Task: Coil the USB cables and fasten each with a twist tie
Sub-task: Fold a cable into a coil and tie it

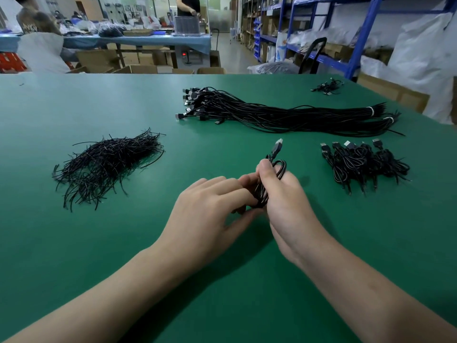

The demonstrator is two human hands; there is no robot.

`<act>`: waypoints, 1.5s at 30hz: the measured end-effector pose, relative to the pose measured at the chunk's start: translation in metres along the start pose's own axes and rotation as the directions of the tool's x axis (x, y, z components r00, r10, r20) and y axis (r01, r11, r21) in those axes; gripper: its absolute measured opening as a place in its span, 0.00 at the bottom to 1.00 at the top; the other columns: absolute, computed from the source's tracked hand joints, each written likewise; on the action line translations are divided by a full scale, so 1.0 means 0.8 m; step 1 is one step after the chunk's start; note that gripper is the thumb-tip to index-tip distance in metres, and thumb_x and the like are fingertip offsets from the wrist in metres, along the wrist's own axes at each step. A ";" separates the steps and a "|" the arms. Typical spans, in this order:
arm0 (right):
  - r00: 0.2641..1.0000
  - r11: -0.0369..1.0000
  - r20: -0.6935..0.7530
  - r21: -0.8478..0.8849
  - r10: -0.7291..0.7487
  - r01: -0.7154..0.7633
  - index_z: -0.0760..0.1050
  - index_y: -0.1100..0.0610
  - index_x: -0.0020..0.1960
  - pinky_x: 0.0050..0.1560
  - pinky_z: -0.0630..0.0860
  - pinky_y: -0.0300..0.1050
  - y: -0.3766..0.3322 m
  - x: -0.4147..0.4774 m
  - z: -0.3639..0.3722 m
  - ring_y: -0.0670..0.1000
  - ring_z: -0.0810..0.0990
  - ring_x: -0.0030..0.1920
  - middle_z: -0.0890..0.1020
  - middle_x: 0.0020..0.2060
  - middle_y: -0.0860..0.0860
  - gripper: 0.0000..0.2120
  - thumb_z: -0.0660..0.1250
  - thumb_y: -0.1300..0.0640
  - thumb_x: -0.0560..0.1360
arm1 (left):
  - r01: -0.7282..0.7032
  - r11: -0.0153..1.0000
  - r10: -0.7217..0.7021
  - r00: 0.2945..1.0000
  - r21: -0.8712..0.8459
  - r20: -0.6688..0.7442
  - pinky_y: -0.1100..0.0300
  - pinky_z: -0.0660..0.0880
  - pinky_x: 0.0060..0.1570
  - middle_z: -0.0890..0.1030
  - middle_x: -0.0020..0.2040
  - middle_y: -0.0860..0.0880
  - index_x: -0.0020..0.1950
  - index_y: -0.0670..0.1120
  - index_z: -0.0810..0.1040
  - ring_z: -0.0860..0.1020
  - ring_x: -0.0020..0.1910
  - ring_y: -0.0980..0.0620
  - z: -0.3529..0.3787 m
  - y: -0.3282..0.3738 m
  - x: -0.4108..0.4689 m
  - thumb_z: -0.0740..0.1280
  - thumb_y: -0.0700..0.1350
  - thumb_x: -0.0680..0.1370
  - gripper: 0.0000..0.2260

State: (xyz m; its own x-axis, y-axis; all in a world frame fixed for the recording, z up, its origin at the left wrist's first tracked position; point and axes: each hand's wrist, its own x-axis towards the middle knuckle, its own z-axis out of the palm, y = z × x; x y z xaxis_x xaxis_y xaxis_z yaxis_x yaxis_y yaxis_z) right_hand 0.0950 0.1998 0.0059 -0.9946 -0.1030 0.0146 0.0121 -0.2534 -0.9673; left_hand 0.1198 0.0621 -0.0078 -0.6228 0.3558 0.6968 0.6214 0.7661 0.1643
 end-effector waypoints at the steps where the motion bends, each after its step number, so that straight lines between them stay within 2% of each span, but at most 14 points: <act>1: 0.998 0.996 -0.032 -0.071 -0.048 0.045 0.73 0.62 0.42 0.32 0.78 0.40 0.001 0.003 -0.001 0.48 0.81 0.30 0.81 0.29 0.51 0.21 0.55 0.50 0.86 | -0.015 1.000 0.015 1.000 0.019 0.008 0.51 0.76 0.37 0.82 0.41 0.55 0.48 0.50 0.85 0.78 0.38 0.50 0.000 0.001 0.000 0.73 0.48 0.77 0.04; 4: 0.977 0.962 -0.067 -0.200 -0.205 0.188 0.65 0.59 0.41 0.30 0.75 0.45 -0.001 0.013 -0.012 0.50 0.76 0.26 0.73 0.26 0.47 0.17 0.54 0.52 0.86 | 0.044 0.998 -0.046 0.998 -0.050 -0.036 0.55 0.73 0.38 0.79 0.37 0.55 0.45 0.49 0.85 0.75 0.36 0.51 -0.003 0.003 0.000 0.68 0.50 0.80 0.09; 7: 0.961 0.905 0.011 -0.334 -0.276 0.264 0.63 0.50 0.41 0.27 0.67 0.49 -0.003 0.014 -0.020 0.47 0.65 0.25 0.66 0.27 0.43 0.15 0.55 0.49 0.85 | 0.265 0.922 -0.301 0.949 -0.282 -0.095 0.66 0.68 0.38 0.78 0.35 0.54 0.41 0.47 0.81 0.75 0.36 0.56 -0.008 -0.001 0.004 0.65 0.52 0.81 0.13; 10: 0.916 0.690 0.132 -0.619 -0.378 0.374 0.63 0.46 0.38 0.32 0.64 0.46 -0.001 0.007 -0.017 0.44 0.66 0.27 0.71 0.28 0.42 0.16 0.57 0.45 0.84 | 0.452 0.753 -0.480 0.874 -0.479 0.070 0.61 0.74 0.45 0.82 0.47 0.56 0.56 0.54 0.83 0.79 0.48 0.56 -0.007 -0.009 0.006 0.62 0.55 0.81 0.12; 12: 0.897 0.541 0.190 -0.741 -0.398 0.397 0.64 0.46 0.39 0.33 0.66 0.48 0.000 0.000 -0.009 0.44 0.70 0.30 0.74 0.29 0.40 0.15 0.56 0.44 0.83 | 0.493 0.652 -0.462 0.861 -0.576 0.214 0.60 0.75 0.57 0.82 0.56 0.59 0.63 0.56 0.81 0.78 0.58 0.58 -0.004 -0.011 0.006 0.60 0.58 0.81 0.16; 14: 0.904 0.450 0.214 -0.810 -0.370 0.376 0.66 0.47 0.42 0.34 0.69 0.51 0.001 -0.006 -0.003 0.50 0.75 0.34 0.77 0.32 0.44 0.13 0.55 0.44 0.82 | 0.500 0.589 -0.416 0.861 -0.635 0.292 0.58 0.72 0.64 0.81 0.60 0.58 0.60 0.54 0.83 0.77 0.63 0.58 -0.002 -0.010 0.005 0.60 0.57 0.82 0.16; 17: 0.908 0.359 0.230 -0.863 -0.349 0.357 0.69 0.48 0.47 0.36 0.70 0.51 0.000 -0.011 0.001 0.57 0.78 0.40 0.82 0.38 0.48 0.10 0.52 0.45 0.76 | 0.481 0.558 -0.396 0.870 -0.676 0.293 0.54 0.73 0.64 0.83 0.57 0.55 0.53 0.52 0.84 0.79 0.62 0.55 -0.001 -0.007 0.007 0.63 0.51 0.83 0.11; 21: 0.926 0.332 0.227 -0.885 -0.302 0.325 0.65 0.41 0.47 0.35 0.68 0.50 0.000 -0.012 0.001 0.59 0.79 0.42 0.83 0.40 0.49 0.07 0.60 0.54 0.75 | 0.492 0.524 -0.442 0.855 -0.695 0.272 0.47 0.75 0.64 0.84 0.57 0.55 0.55 0.50 0.86 0.81 0.60 0.55 0.001 -0.001 0.005 0.69 0.50 0.79 0.09; 26: 0.928 0.311 0.175 -0.908 -0.329 0.282 0.79 0.49 0.52 0.36 0.77 0.53 0.005 -0.005 0.003 0.60 0.80 0.40 0.84 0.38 0.52 0.09 0.63 0.57 0.75 | 0.457 0.574 -0.508 0.849 -0.680 0.142 0.65 0.72 0.59 0.83 0.61 0.59 0.61 0.53 0.84 0.79 0.60 0.57 0.006 0.006 0.002 0.71 0.53 0.78 0.13; 31: 0.931 0.284 0.152 -0.925 -0.331 0.252 0.76 0.49 0.42 0.31 0.70 0.48 0.009 0.005 0.001 0.59 0.76 0.33 0.79 0.31 0.52 0.03 0.66 0.52 0.75 | 0.472 0.542 -0.537 0.831 -0.695 0.146 0.60 0.71 0.63 0.81 0.58 0.62 0.63 0.57 0.83 0.77 0.60 0.55 0.007 0.016 0.005 0.70 0.56 0.76 0.16; 34: 0.912 0.312 0.154 -0.907 -0.381 0.283 0.80 0.48 0.45 0.29 0.64 0.45 0.010 0.004 0.001 0.58 0.74 0.31 0.79 0.29 0.50 0.08 0.69 0.44 0.76 | 0.476 0.555 -0.565 0.818 -0.682 0.111 0.68 0.69 0.50 0.77 0.49 0.54 0.59 0.59 0.84 0.76 0.52 0.52 0.003 0.014 0.008 0.73 0.59 0.73 0.15; 37: 0.884 0.215 0.177 -0.932 -0.432 0.291 0.81 0.47 0.47 0.29 0.64 0.45 0.012 0.002 0.004 0.60 0.78 0.33 0.80 0.30 0.51 0.04 0.71 0.49 0.73 | 0.485 0.561 -0.587 0.805 -0.671 0.091 0.70 0.66 0.41 0.74 0.46 0.52 0.54 0.63 0.85 0.73 0.44 0.56 0.000 0.010 0.007 0.74 0.59 0.72 0.12; 40: 0.864 0.149 0.181 -0.949 -0.469 0.280 0.79 0.49 0.43 0.30 0.61 0.44 0.013 0.001 0.004 0.62 0.77 0.32 0.78 0.28 0.51 0.04 0.68 0.57 0.71 | 0.515 0.535 -0.614 0.781 -0.670 0.111 0.68 0.65 0.42 0.73 0.42 0.62 0.52 0.67 0.85 0.70 0.42 0.61 0.001 0.006 0.005 0.74 0.59 0.73 0.09; 45: 0.884 0.137 0.191 -0.953 -0.427 0.272 0.77 0.50 0.45 0.32 0.62 0.47 0.011 -0.003 0.001 0.62 0.78 0.37 0.81 0.32 0.52 0.04 0.66 0.57 0.73 | 0.533 0.423 -0.588 0.776 -0.733 0.225 0.52 0.71 0.56 0.70 0.39 0.57 0.57 0.64 0.84 0.74 0.52 0.41 0.003 0.009 0.006 0.72 0.59 0.74 0.12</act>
State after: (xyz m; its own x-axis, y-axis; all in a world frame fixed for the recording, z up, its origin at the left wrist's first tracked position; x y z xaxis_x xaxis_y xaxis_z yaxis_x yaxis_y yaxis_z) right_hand 0.0973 0.1973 -0.0022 -0.8644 -0.1665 0.4744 -0.3672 0.8536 -0.3694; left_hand 0.1197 0.0706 -0.0051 -0.9564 -0.0539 0.2871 0.2791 0.1215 0.9525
